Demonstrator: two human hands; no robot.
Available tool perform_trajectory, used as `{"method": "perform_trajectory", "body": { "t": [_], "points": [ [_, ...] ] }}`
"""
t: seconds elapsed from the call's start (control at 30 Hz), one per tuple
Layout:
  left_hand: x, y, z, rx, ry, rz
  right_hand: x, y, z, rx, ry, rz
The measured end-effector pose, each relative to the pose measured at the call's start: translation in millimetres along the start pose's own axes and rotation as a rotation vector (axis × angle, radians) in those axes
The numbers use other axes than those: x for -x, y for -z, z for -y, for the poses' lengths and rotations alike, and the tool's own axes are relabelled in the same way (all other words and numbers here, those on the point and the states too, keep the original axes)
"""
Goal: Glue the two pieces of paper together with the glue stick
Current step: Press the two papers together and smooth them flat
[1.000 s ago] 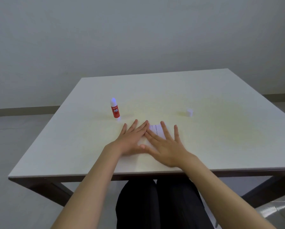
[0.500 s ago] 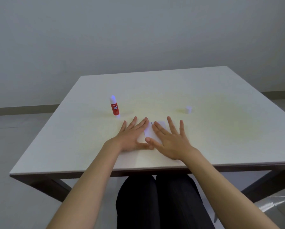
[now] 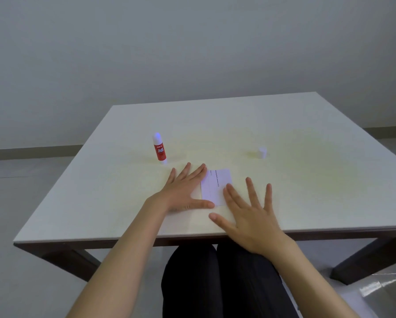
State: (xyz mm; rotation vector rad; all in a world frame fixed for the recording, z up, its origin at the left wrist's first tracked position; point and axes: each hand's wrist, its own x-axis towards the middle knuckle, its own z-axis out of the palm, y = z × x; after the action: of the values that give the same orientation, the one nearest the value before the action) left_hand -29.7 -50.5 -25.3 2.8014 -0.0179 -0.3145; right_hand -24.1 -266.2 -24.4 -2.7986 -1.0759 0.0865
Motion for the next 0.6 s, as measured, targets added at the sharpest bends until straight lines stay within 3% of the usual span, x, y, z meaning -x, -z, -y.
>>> {"method": "perform_trajectory", "body": {
  "t": [0.1,0.3,0.47,0.6],
  "points": [
    [0,1,1,0.008,0.004,-0.003,-6,-7,7,-0.04,0.073,0.03],
    [2,2,-3,0.003,0.015,0.018,-56,10,-16,-0.032,-0.143,0.104],
    [0,6,-4,-0.036,-0.005,0.017,-52,-7,12,0.033,0.122,0.063],
    [2,6,-3,-0.052,0.007,0.003,-56,-6,5,-0.028,0.082,0.063]
  ]
}}
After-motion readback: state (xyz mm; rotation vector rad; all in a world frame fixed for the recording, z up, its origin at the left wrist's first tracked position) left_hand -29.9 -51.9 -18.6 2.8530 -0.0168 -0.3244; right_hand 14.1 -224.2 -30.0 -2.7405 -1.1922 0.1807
